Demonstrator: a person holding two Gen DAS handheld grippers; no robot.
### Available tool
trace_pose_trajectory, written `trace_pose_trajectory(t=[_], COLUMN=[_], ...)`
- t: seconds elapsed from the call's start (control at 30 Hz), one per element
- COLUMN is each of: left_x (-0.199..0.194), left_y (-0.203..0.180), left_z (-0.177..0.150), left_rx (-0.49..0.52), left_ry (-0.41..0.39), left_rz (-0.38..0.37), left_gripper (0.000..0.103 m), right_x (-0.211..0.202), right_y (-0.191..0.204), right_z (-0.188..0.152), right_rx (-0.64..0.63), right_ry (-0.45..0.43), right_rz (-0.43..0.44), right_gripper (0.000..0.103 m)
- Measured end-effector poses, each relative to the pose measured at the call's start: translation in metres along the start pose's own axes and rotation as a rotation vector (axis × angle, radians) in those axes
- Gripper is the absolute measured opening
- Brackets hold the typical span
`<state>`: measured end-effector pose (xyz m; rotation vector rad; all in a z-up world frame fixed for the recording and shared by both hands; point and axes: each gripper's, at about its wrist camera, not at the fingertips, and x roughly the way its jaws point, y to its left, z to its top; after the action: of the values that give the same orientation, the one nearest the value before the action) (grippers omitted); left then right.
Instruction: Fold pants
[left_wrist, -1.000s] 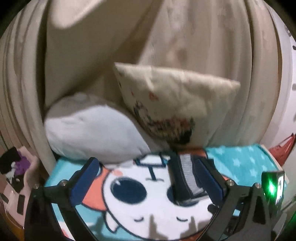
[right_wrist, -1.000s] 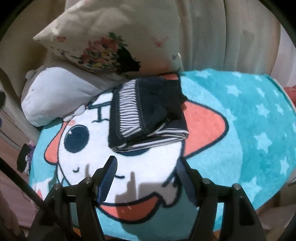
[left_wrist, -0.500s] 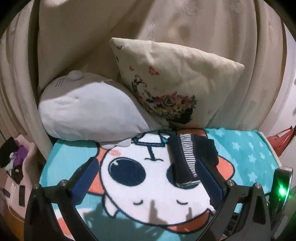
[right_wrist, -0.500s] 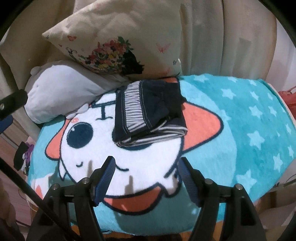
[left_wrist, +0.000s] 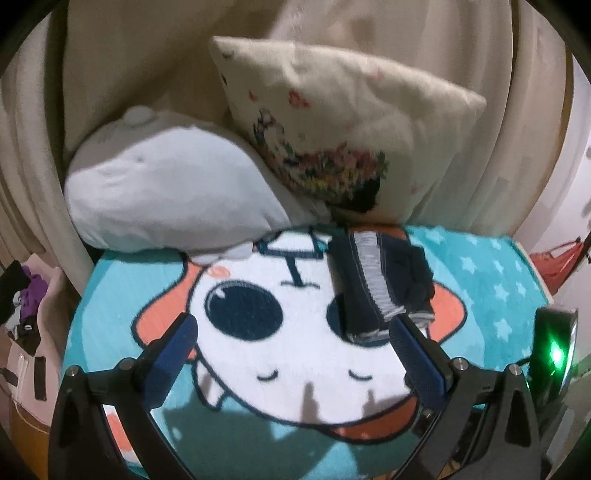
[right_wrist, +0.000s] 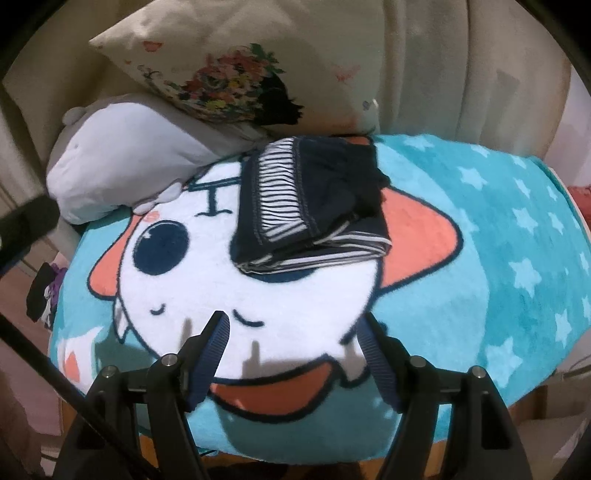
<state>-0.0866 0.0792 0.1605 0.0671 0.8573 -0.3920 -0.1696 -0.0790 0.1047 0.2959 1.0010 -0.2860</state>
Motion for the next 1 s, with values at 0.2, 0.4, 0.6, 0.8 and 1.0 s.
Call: trace_pose_trajectory(t=[0.2, 0.4, 0.6, 0.8, 1.0], left_x=[0.013, 0.023, 0.032, 0.035, 0.037], left_y=[-0.013, -0.026, -0.031, -0.035, -0.037], left_z=[-0.006, -0.010, -0.014, -0.017, -0.018], left_rx=[0.022, 0.043, 0.032, 0.026, 0.022], left_ry=[0.055, 0.100, 0.143, 0.158, 0.167], left_rz=[-0.030, -0.066, -0.072, -0.068, -0.065], left_gripper=[0.103, 0.103, 0.103, 0.103, 0.103], right_x=[0.002, 0.004, 0.010, 0.013, 0.015], right_y=[-0.014, -0.027, -0.034, -0.036, -0.036], right_z=[-0.003, -0.005, -0.007, -0.008, -0.008], right_rx=[0.022, 0.046, 0.048, 0.036, 0.024], right_ry=[0.007, 0.017, 0.034, 0.046, 0.050], right_rz=[-0.018, -0.031, -0.029, -0.026, -0.024], right_gripper=[0.077, 0.077, 0.077, 0.078, 0.078])
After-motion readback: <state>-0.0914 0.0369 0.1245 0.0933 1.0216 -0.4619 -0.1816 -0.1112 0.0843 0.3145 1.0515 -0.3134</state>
